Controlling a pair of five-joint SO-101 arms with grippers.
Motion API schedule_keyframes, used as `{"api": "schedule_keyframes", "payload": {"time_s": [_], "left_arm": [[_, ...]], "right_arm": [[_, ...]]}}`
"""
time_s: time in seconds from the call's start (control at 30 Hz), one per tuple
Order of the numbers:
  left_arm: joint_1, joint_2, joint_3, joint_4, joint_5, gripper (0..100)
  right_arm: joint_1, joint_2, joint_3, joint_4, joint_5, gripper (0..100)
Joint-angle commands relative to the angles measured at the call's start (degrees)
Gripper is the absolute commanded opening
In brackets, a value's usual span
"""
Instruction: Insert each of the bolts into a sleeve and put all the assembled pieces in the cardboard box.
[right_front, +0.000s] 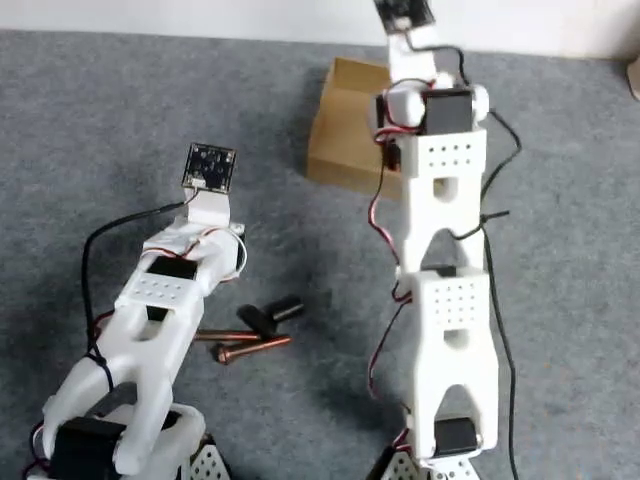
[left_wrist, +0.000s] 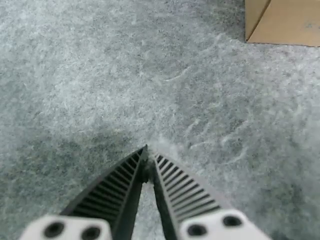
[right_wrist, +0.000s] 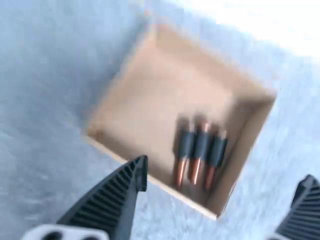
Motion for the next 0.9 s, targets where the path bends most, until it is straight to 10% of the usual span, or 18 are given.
{"api": "schedule_keyframes", "payload": {"time_s": [0.0,0.37,0.7,0.87], "left_arm": [[-2.42,0.04,-2.42,-1.32,0.79,1],[-4.62,0.04,-2.51,-1.05,4.57,1],[-4.7,-0.04,-2.68,-1.05,4.66,1],[-6.02,-0.04,-3.56,-1.05,4.66,1]], "right_arm": [[-2.68,-12.62,-1.45,1.54,-0.7,40.3],[-23.08,-64.04,60.7,1.27,-0.09,40.3],[-40.48,-95.43,128.84,0.22,22.07,40.3],[-40.75,-97.01,140.88,-8.04,27.96,40.3]]}}
